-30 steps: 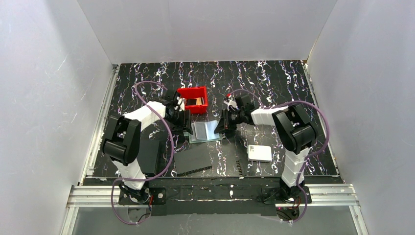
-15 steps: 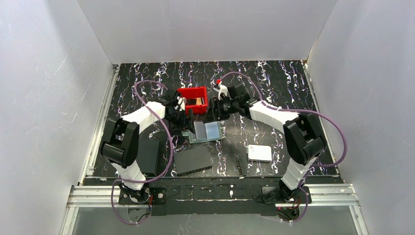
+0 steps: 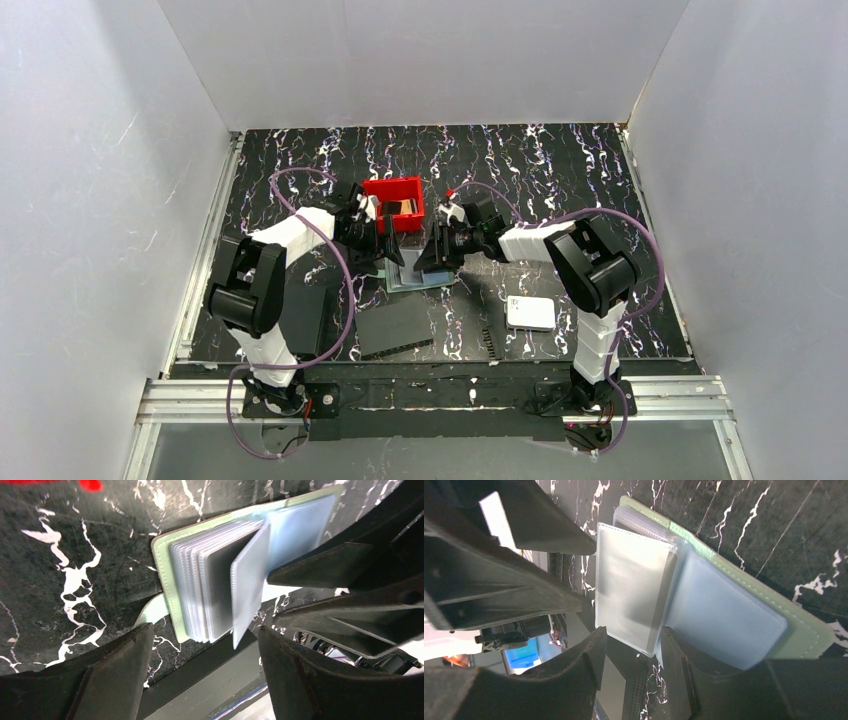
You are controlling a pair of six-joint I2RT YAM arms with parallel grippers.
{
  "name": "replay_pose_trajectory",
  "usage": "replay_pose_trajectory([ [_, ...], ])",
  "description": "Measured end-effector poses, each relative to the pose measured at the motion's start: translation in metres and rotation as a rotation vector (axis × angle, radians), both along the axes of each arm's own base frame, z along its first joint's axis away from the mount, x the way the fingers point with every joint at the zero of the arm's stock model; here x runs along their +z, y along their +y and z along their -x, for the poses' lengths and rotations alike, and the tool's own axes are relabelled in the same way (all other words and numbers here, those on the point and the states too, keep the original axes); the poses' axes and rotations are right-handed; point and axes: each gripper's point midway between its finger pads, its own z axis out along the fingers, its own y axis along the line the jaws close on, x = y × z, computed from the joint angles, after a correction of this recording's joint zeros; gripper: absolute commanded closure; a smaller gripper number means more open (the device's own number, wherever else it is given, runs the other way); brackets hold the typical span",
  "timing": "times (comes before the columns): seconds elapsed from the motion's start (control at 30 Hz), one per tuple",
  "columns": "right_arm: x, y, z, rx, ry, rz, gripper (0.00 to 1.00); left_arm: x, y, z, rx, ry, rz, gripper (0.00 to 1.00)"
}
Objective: Put the credit cards into the card holder
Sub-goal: Turn over the card slot in the card holder.
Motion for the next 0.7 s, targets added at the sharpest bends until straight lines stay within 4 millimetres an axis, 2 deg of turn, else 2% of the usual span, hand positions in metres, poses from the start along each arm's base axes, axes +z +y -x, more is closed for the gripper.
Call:
replay_pose_trajectory([
  [0.23, 0.002, 0.004, 0.002, -0.01, 0.013, -0.047, 0.67, -0.022, -0.001, 0.012, 0.015, 0.058, -0.009, 0.42],
  [0.4, 0.005, 0.017, 0.003, -0.005, 0.036, -0.103, 0.71, -0.026, -0.001, 0.012, 0.031, 0.06, -0.006, 0.53],
  [0.47, 0.004, 0.021, 0.006, -0.002, 0.05, -0.114, 0.69, -0.027, 0.0, 0.012, 0.035, 0.058, -0.011, 0.56],
  [0.7, 0.003, 0.019, 0.01, 0.023, 0.036, -0.075, 0.49, -0.031, 0.004, 0.011, 0.043, 0.052, -0.04, 0.63],
])
